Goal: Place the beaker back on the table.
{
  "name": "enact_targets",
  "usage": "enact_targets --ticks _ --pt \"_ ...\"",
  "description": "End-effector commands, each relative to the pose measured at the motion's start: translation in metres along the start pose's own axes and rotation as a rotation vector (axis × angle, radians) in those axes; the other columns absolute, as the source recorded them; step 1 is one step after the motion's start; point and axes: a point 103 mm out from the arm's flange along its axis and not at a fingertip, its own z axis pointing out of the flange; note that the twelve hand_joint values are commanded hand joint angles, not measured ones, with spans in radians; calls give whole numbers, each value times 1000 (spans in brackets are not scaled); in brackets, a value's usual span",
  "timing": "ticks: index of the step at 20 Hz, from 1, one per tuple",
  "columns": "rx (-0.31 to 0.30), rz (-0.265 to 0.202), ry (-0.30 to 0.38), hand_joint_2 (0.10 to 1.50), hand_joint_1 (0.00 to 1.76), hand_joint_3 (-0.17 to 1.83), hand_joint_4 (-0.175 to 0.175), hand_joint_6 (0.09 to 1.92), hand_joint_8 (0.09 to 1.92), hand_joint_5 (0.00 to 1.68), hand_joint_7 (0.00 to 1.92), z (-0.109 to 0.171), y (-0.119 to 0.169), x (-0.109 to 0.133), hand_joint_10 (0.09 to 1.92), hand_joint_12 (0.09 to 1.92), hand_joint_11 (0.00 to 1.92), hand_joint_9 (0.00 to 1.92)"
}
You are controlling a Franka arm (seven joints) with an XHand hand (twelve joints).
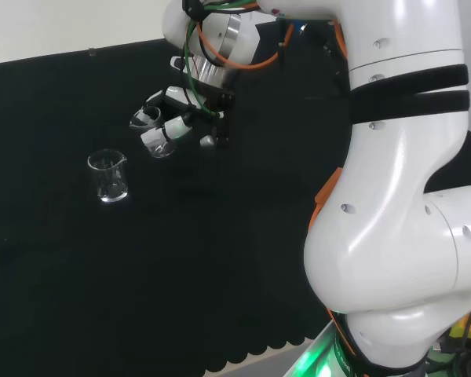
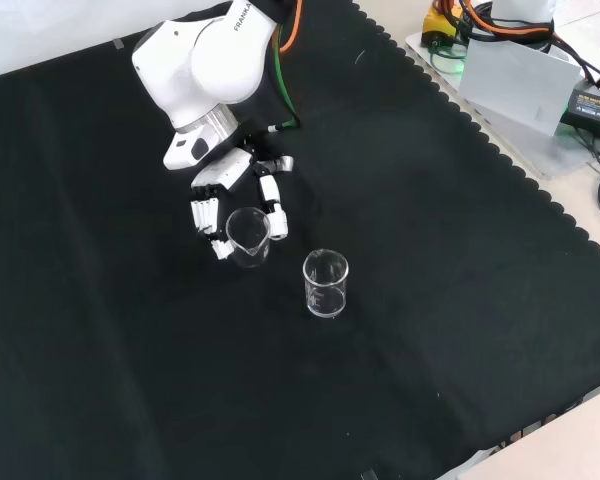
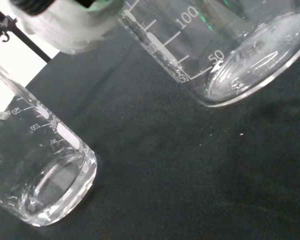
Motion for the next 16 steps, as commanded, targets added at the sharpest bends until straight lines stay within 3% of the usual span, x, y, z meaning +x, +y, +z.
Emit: enact_targets --ticks 1,5,16 --pt "-17 -14 50 1087 1297 -175 -175 670 637 1195 1254 12 1 -4 762 952 972 1391" --pt "-21 -21 78 1088 1297 -175 -175 673 640 1193 1252 15 2 -5 762 955 971 1390" --pt "-12 -26 73 1089 1296 -175 -175 679 645 1190 1249 22 2 -5 761 958 968 1384"
